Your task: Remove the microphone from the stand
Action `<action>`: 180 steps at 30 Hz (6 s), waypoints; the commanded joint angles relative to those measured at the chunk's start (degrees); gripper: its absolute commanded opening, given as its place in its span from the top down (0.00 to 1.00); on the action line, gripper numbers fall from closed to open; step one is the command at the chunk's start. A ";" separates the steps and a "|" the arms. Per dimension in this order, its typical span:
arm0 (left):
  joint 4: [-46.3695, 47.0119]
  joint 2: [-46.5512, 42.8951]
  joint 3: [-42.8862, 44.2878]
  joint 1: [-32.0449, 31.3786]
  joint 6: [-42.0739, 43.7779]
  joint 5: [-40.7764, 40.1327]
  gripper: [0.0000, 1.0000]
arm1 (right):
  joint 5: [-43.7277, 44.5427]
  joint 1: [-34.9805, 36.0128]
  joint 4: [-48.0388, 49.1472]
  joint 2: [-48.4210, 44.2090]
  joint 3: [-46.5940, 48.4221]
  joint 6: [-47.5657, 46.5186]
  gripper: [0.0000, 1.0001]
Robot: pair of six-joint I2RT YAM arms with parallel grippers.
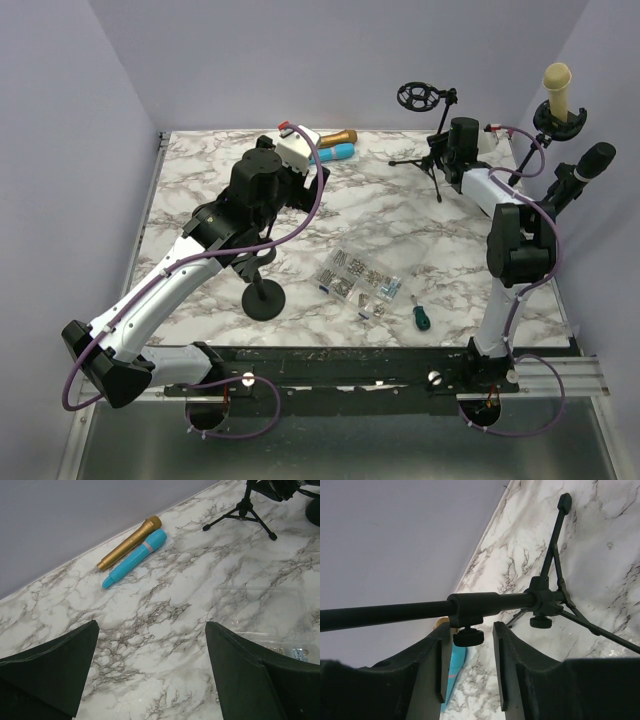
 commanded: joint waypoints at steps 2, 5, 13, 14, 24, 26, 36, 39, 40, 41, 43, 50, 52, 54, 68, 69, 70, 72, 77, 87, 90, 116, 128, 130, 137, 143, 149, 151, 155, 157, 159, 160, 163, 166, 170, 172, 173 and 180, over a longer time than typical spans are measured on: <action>-0.62 -0.46 1.85 0.04 -0.64 1.62 0.09 | 1.96 -0.23 1.74 -0.39 -0.50 0.79 0.59; -0.69 -0.42 1.94 0.01 -0.74 1.72 0.09 | 2.69 -0.20 1.70 -0.94 -0.97 0.37 0.59; -0.78 -0.43 2.03 0.00 -0.78 2.00 0.09 | 1.77 0.02 1.39 -1.05 -0.33 -1.53 0.58; -0.78 -0.43 2.03 0.01 -0.74 1.98 0.09 | 1.96 0.15 1.33 -1.15 -0.18 -1.77 0.58; -0.83 -0.52 2.07 0.05 -0.84 2.24 0.09 | 2.29 0.65 0.90 -0.52 1.46 -4.65 0.74; -0.87 -0.52 2.03 0.03 -0.75 2.07 0.09 | 0.84 0.65 1.10 0.12 2.16 -5.93 0.86; -0.92 -0.56 2.04 0.08 -0.70 2.24 0.10 | -18.23 0.48 2.06 4.28 6.33 -16.98 0.99; -1.05 -0.47 2.19 0.01 -0.77 2.31 0.10 | -26.31 -0.91 1.82 6.10 8.11 -17.39 0.99; -1.04 -0.43 2.18 0.01 -0.81 2.33 0.10 | -29.84 -1.53 1.77 6.79 9.18 -17.53 0.99; -1.04 -0.43 2.16 0.07 -0.84 2.33 0.09 | -31.80 -1.95 0.39 7.64 10.43 -18.11 0.99; -1.17 -0.34 2.25 0.09 -0.91 2.42 0.09 | -33.39 -2.63 -3.25 8.98 13.23 -20.04 0.99; -1.42 0.09 2.47 0.07 -1.24 2.94 0.09 | -35.75 -3.44 -7.57 9.75 14.80 -21.06 0.74; -1.53 0.27 2.56 0.06 -1.23 3.03 0.09 | -34.58 -3.42 -6.37 8.78 13.44 -19.69 0.60; -1.67 0.50 2.64 0.03 -1.30 3.03 0.09 | -33.28 -3.46 -4.67 7.72 12.03 -18.29 0.50; -2.07 0.56 2.90 0.13 -1.24 3.60 0.09 | -30.12 -3.48 0.26 5.11 10.43 -15.05 0.54; -2.11 0.62 2.95 0.08 -1.27 3.73 0.09 | -29.95 -3.44 0.01 5.13 10.61 -15.07 0.57; -2.05 0.59 2.99 0.14 -1.24 3.82 0.09 | -29.71 -3.46 -0.21 5.13 10.58 -14.96 0.58; -2.20 0.54 3.00 0.11 -1.23 3.78 0.09 | -29.05 -3.42 -0.06 4.87 10.22 -14.70 0.61; -2.20 0.37 3.00 0.07 -1.24 3.68 0.07 | -29.51 -3.48 -0.45 5.55 10.38 -14.40 0.67; -2.20 0.53 2.99 0.14 -1.21 3.80 0.07 | -20.88 -3.05 -7.68 4.67 10.50 -21.25 0.99; -2.11 0.65 2.99 0.13 -1.23 3.82 0.07 | -15.77 -2.04 -10.23 4.76 11.04 -26.44 0.99; -2.14 0.71 3.00 0.65 -1.34 4.27 0.07 | 14.27 11.63 -4.68 1.56 9.47 -59.98 0.98; -2.11 0.78 2.95 0.74 -1.26 4.16 0.07 | 11.99 10.90 -8.95 -0.05 8.11 -49.24 0.36; -2.16 0.79 3.00 0.76 -1.24 4.18 0.07 | 10.11 10.13 -9.07 -1.72 5.84 -45.81 0.34; -2.29 0.97 3.26 0.82 -1.35 4.89 0.07 | -2.29 6.65 -6.28 -7.96 -3.43 -33.74 0.33; -2.37 0.89 3.29 0.99 -1.35 5.05 0.07 | -11.21 4.33 -3.26 -9.86 -8.13 -22.36 0.33; -2.27 0.98 3.35 1.18 -1.34 5.22 0.07 | -20.66 -0.34 4.30 -9.95 -11.64 -10.73 0.34; -2.27 1.12 3.22 1.31 -1.31 5.23 0.07 | -22.96 -1.25 6.27 -8.82 -11.31 -8.59 0.35; -2.28 1.41 3.33 1.62 -1.36 5.23 0.07 | -24.56 -1.48 7.64 -6.38 -8.41 -7.23 0.35; -2.28 1.50 3.30 1.82 -1.29 5.32 0.07 | -24.64 -1.55 7.44 -5.13 -6.82 -6.52 0.35; -2.24 1.63 3.39 1.91 -1.34 5.55 0.07 | -24.59 -1.64 7.26 -4.02 -5.45 -5.59 0.33; -2.40 1.76 3.50 2.05 -1.35 5.95 0.07 | -24.52 -1.64 7.45 -3.61 -5.06 -5.47 0.31; -2.48 1.77 3.50 2.08 -1.32 6.02 0.07 | -23.84 -1.64 7.70 -2.92 -4.25 -4.70 0.28; -2.21 2.06 3.19 2.29 -1.35 5.19 0.07 | -23.92 -1.72 7.46 -2.61 -3.77 -3.50 0.31; -2.98 3.14 4.14 2.92 -3.60 8.34 0.06 | -23.72 -1.73 10.36 -3.50 -6.29 -2.59 0.39; -3.27 3.38 4.41 2.94 -3.54 8.73 0.06 | -23.59 -1.73 10.58 -3.09 -6.45 -2.43 0.43; -3.11 3.27 4.17 2.95 -3.40 8.16 0.06 | -24.18 -1.81 10.30 -2.73 -6.19 -2.55 0.44; -3.16 3.79 4.23 2.99 -3.39 8.01 0.06 | -23.19 -1.90 9.33 -2.36 -6.10 -2.85 0.50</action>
